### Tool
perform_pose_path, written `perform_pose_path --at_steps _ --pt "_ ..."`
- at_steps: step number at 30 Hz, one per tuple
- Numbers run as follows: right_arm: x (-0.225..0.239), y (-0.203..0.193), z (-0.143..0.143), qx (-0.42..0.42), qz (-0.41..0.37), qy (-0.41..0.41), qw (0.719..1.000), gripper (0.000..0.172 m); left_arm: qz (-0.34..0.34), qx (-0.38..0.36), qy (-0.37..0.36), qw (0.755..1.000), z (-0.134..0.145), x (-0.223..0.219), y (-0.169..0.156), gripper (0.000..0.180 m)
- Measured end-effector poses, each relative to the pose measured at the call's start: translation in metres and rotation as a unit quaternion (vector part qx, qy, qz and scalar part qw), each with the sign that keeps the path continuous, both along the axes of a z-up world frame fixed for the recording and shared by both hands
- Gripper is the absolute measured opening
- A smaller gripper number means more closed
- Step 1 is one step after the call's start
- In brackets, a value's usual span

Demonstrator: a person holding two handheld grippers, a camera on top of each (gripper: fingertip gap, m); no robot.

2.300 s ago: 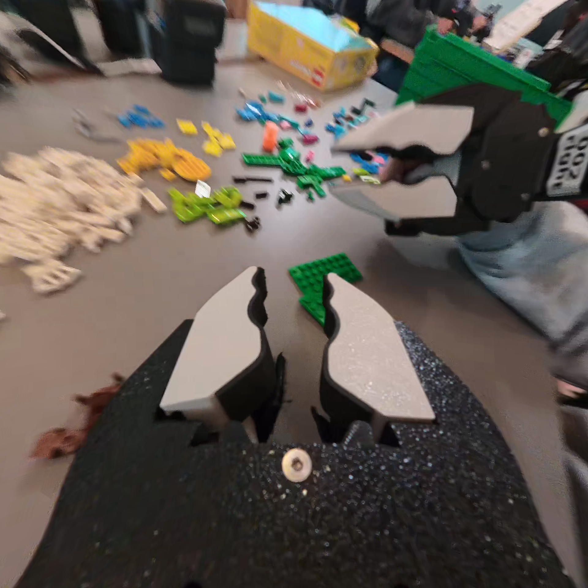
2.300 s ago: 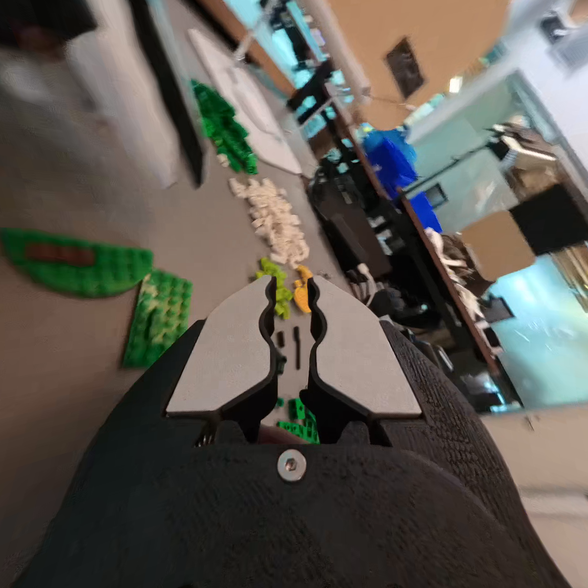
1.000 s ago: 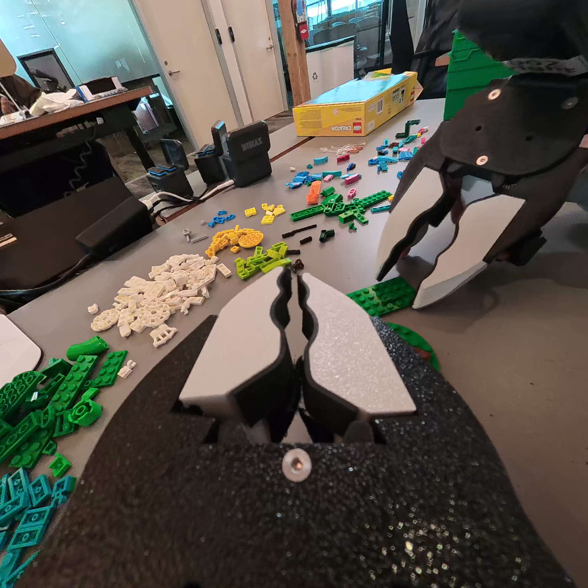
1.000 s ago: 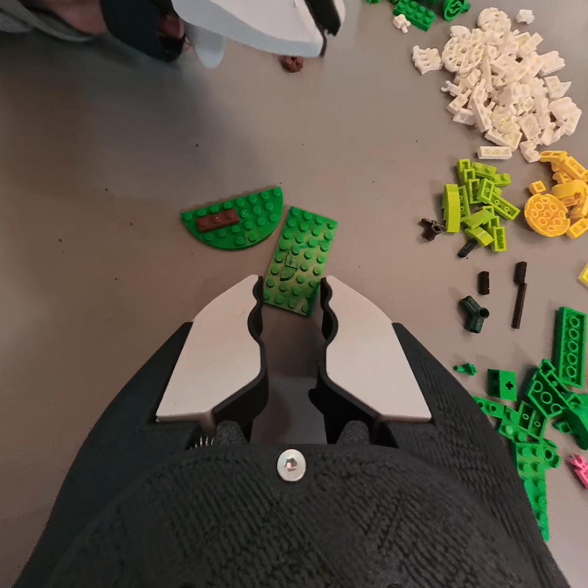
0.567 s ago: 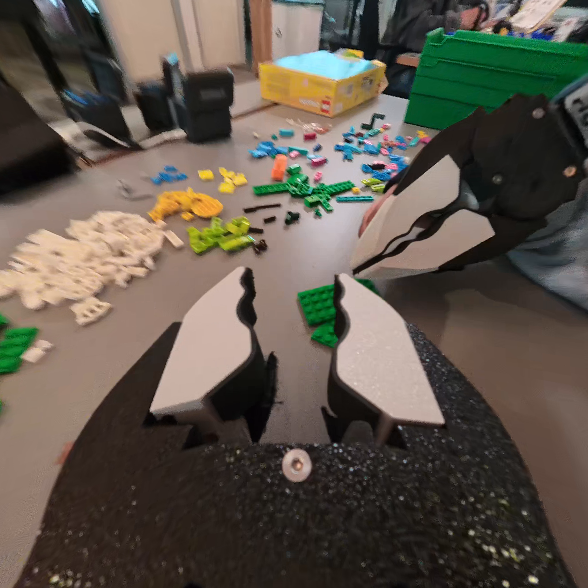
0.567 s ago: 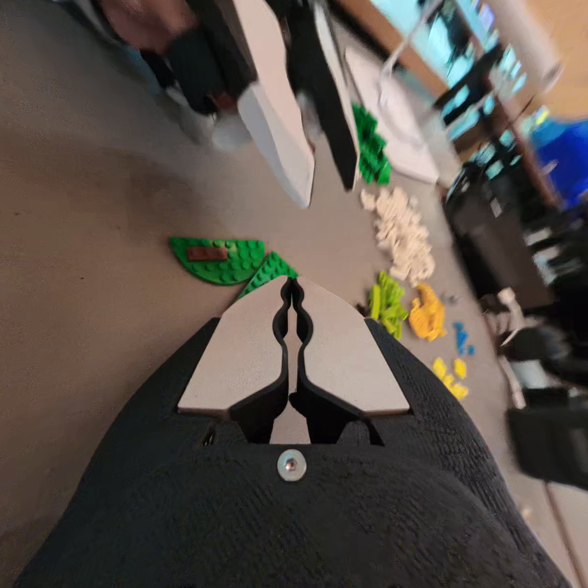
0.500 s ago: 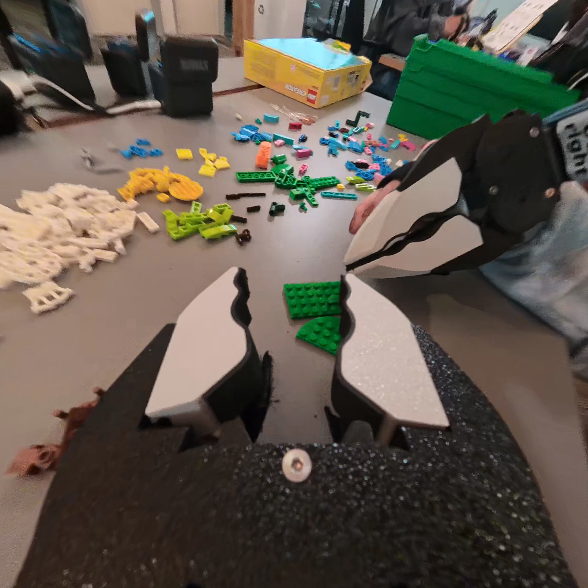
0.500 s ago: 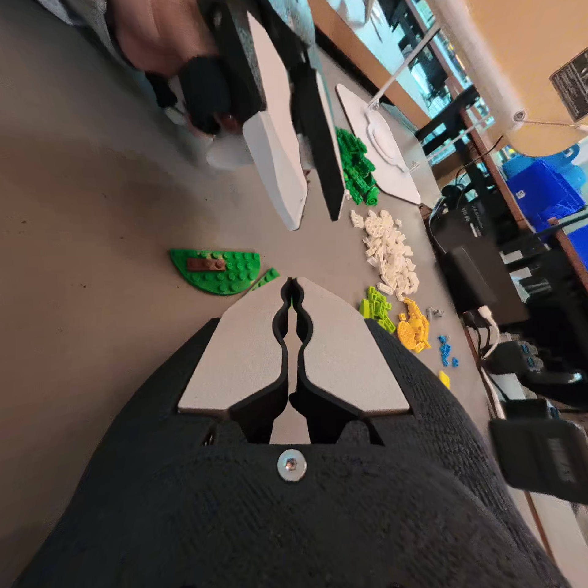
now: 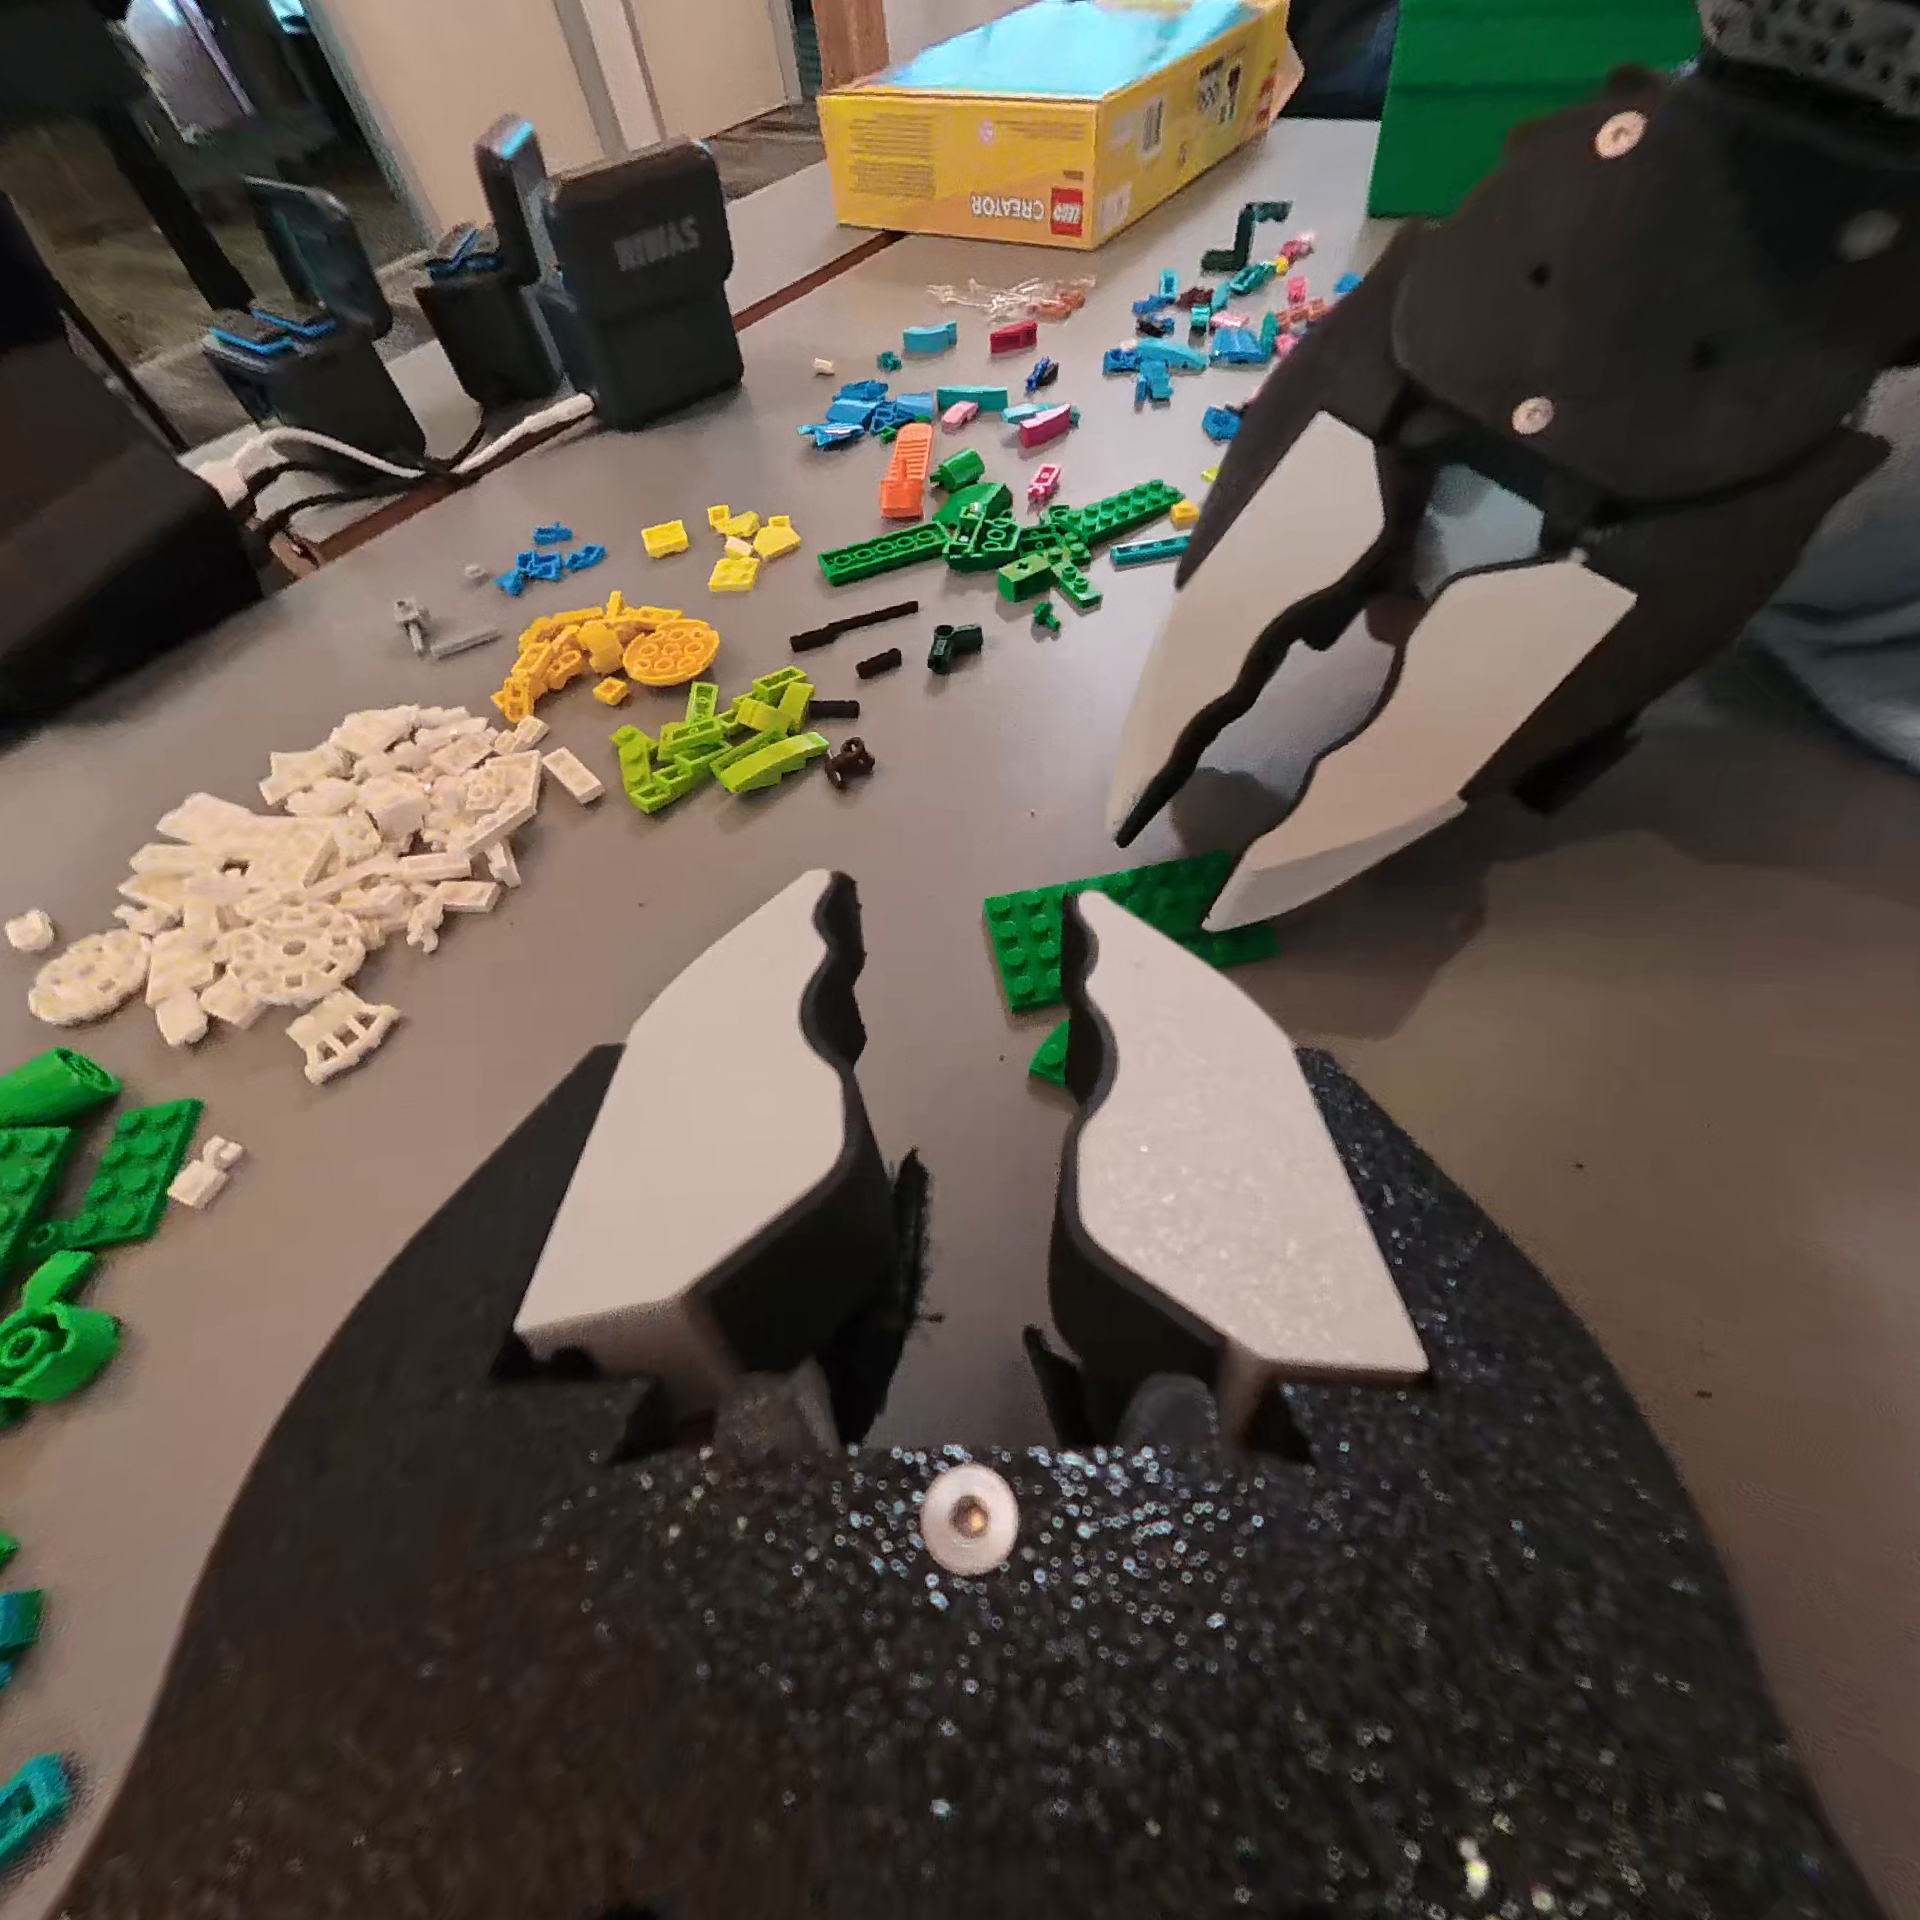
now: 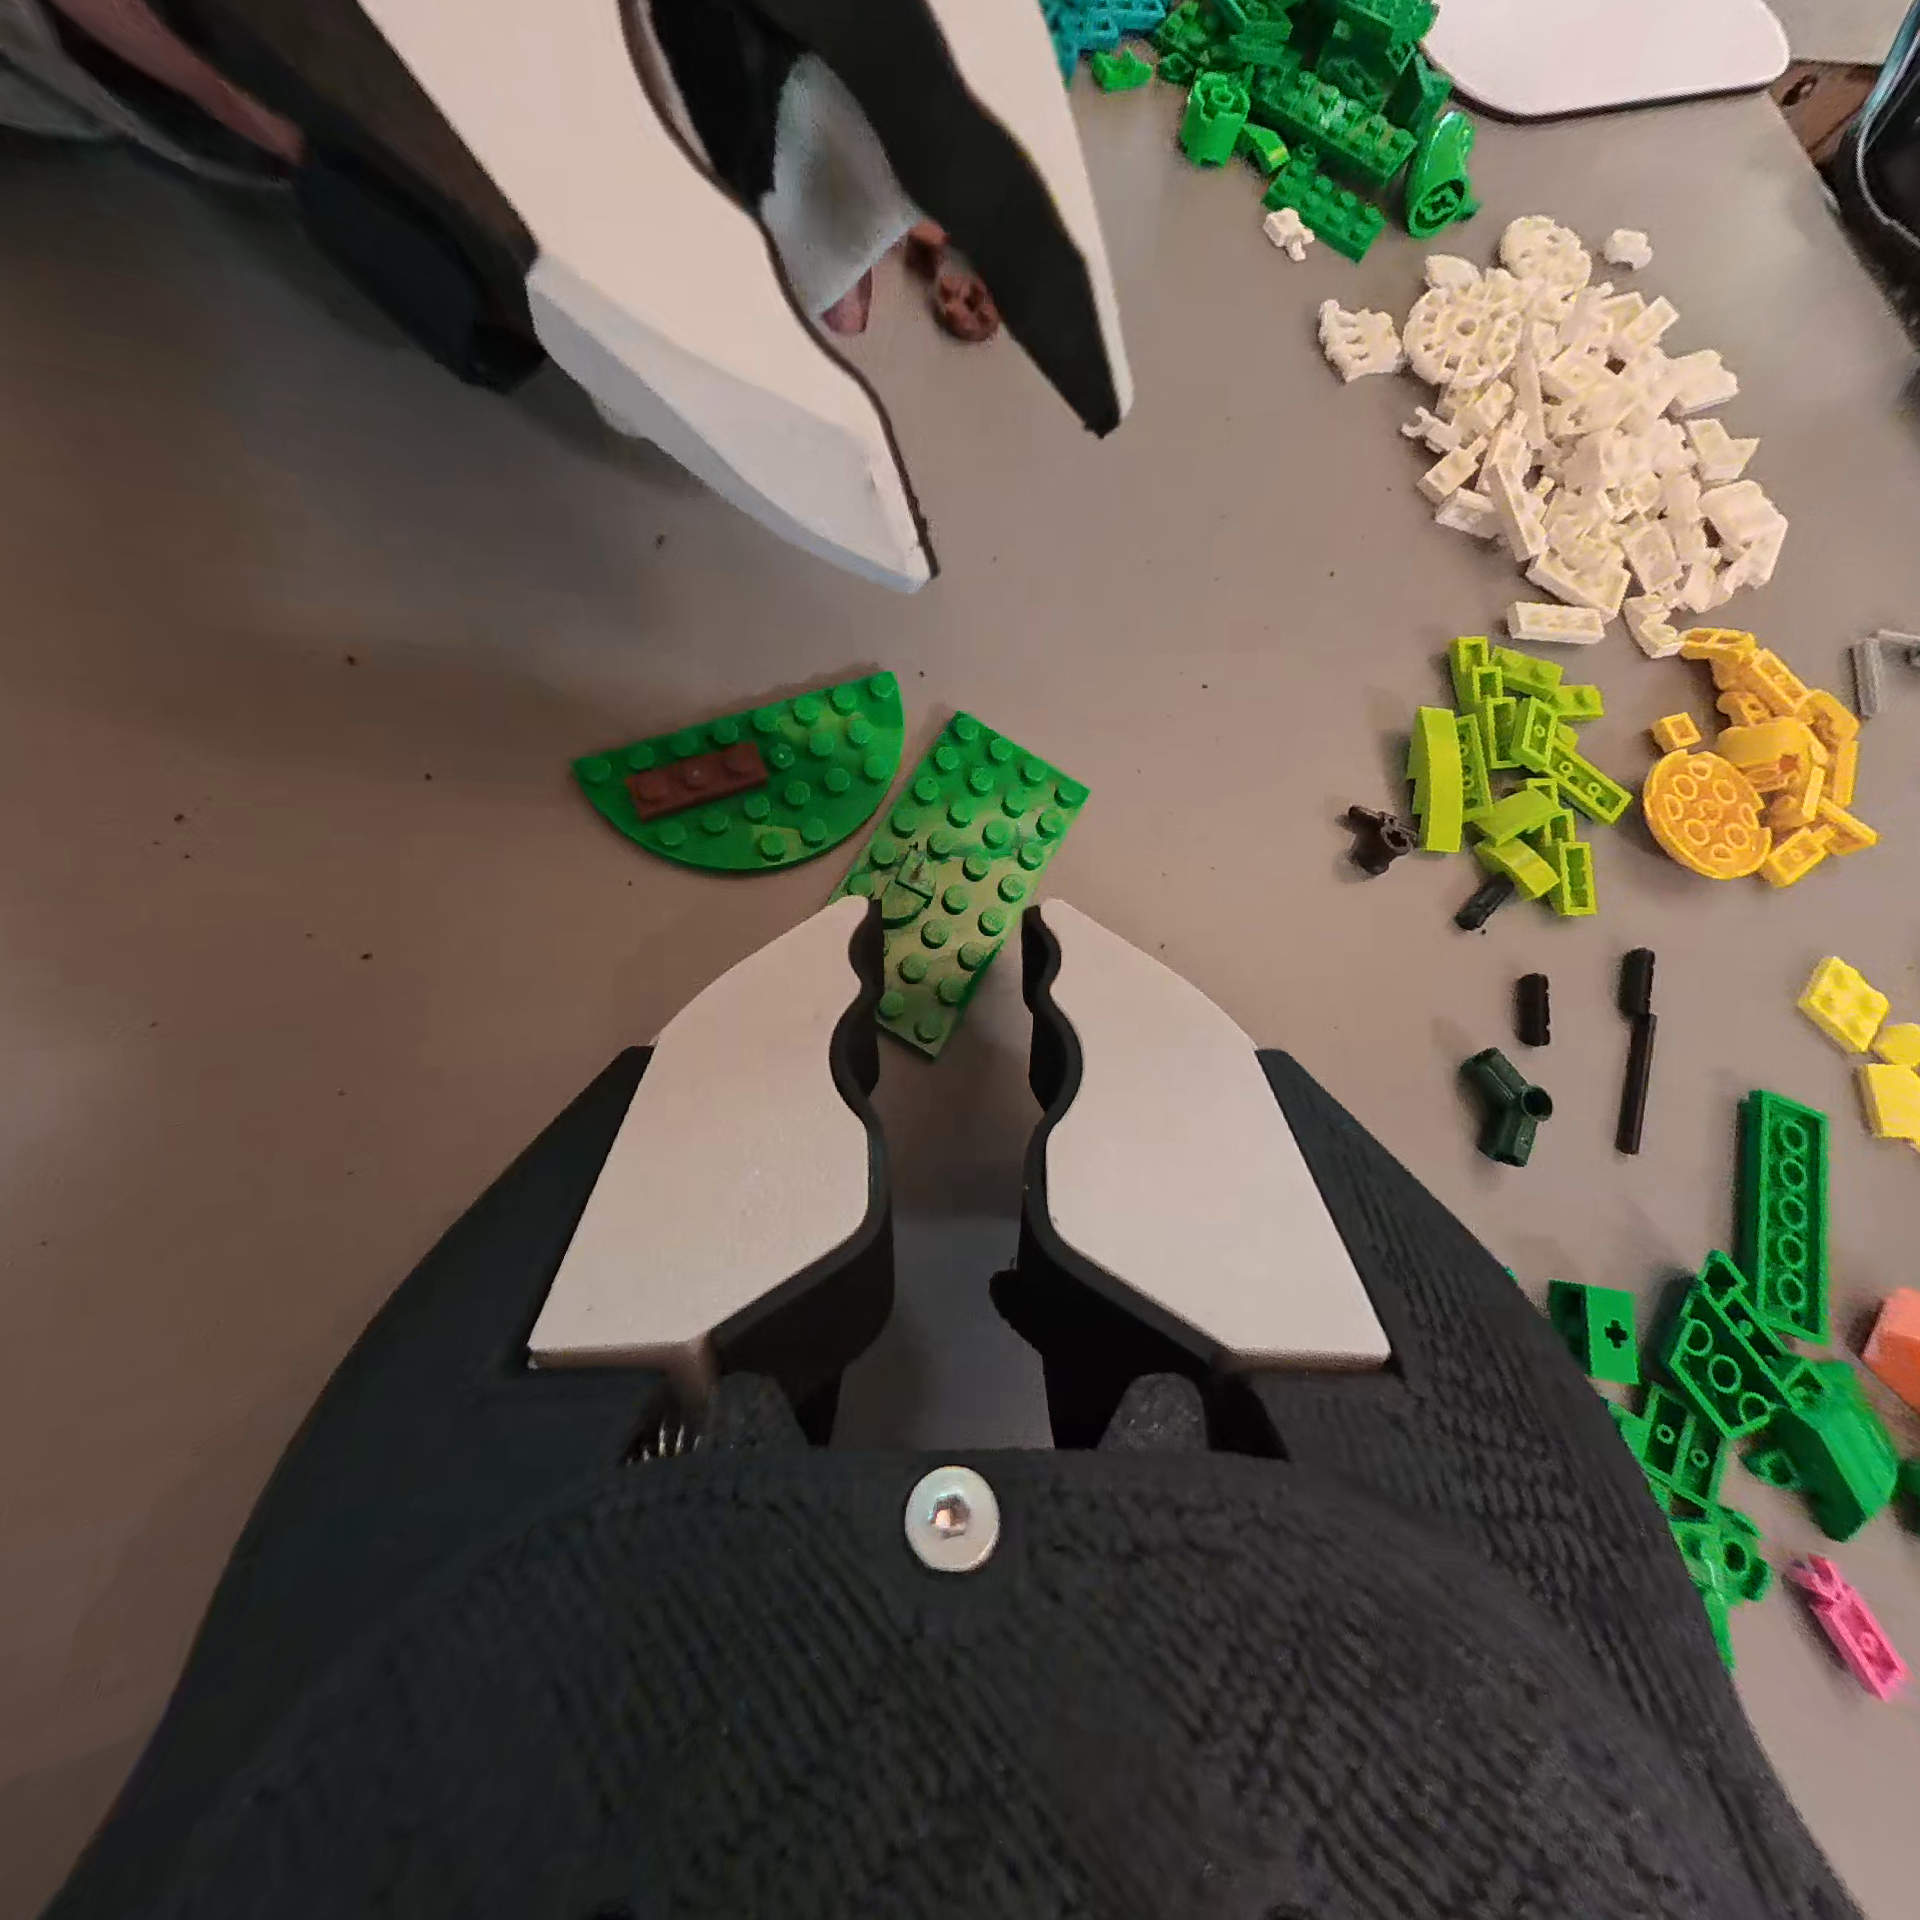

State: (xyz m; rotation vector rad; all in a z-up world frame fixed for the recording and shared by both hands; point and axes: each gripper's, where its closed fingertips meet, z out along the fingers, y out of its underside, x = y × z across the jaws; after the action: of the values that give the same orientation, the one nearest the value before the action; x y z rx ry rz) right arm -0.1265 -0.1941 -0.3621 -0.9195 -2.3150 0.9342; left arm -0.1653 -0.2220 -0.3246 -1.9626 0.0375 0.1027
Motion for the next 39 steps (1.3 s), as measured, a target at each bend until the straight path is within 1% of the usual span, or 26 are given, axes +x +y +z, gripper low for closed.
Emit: perform_pose_path --at_steps 3,11,13,15,16,17,19,22,25,28,29,33,36,37,39 --pt "0.0 0.0 -0.001 -0.002 -0.001 -0.003 1.0 0.024 -0.003 -0.001 0.009 1.0 0.0 0.002 0.0 0.034" --pt "0.0 -0.001 0.0 -0.007 0.001 0.001 1.0 0.025 0.004 0.008 -0.019 1.0 0.002 -0.003 -0.001 0.031" --pt "0.0 -0.004 0.003 -0.035 -0.003 -0.007 0.999 0.035 0.006 0.01 -0.022 1.0 0.002 -0.003 -0.001 0.031" --pt "-0.001 -0.007 0.007 -0.065 -0.017 -0.022 0.997 0.055 0.007 0.012 -0.024 1.0 0.003 -0.004 -0.001 0.03" --pt "-0.001 -0.008 0.008 -0.071 -0.022 -0.028 0.997 0.061 0.008 0.012 -0.024 1.0 0.003 -0.004 -0.001 0.03" --pt "-0.001 -0.009 0.009 -0.07 -0.025 -0.031 0.997 0.061 0.009 0.013 -0.025 1.0 0.003 -0.004 -0.001 0.029" --pt "-0.001 -0.009 0.008 -0.051 -0.037 -0.034 0.997 0.061 0.009 0.012 -0.025 1.0 0.003 -0.004 -0.001 0.029" --pt "0.001 -0.01 0.001 -0.039 -0.057 -0.06 0.996 0.059 0.01 0.014 -0.025 1.0 0.004 -0.005 -0.001 0.028" --pt "-0.002 -0.004 -0.008 -0.027 -0.105 -0.087 0.99 0.056 0.009 0.013 -0.027 1.0 0.003 -0.005 -0.001 0.028" --pt "-0.002 -0.004 -0.009 -0.028 -0.131 -0.099 0.986 0.042 0.01 0.014 -0.028 0.999 0.004 -0.005 -0.001 0.028" --pt "-0.001 -0.004 -0.008 -0.024 -0.131 -0.099 0.986 0.032 0.011 0.015 -0.03 0.999 0.004 -0.006 -0.001 0.027" --pt "-0.003 -0.004 -0.006 0.019 -0.102 -0.065 0.993 0.031 0.011 0.019 -0.038 0.999 0.005 -0.006 -0.001 0.028" --pt "-0.004 -0.008 -0.002 0.079 -0.033 0.003 0.996 0.031 0.007 0.017 -0.035 0.999 0.004 -0.005 -0.001 0.028" --pt "-0.004 -0.012 0.0 0.098 -0.004 0.033 0.995 0.031 0.003 0.014 -0.033 0.999 0.004 -0.003 0.0 0.029" --pt "-0.006 -0.018 0.004 0.121 0.024 0.074 0.99 0.031 -0.004 -0.007 -0.035 0.999 -0.002 -0.001 -0.001 0.033"
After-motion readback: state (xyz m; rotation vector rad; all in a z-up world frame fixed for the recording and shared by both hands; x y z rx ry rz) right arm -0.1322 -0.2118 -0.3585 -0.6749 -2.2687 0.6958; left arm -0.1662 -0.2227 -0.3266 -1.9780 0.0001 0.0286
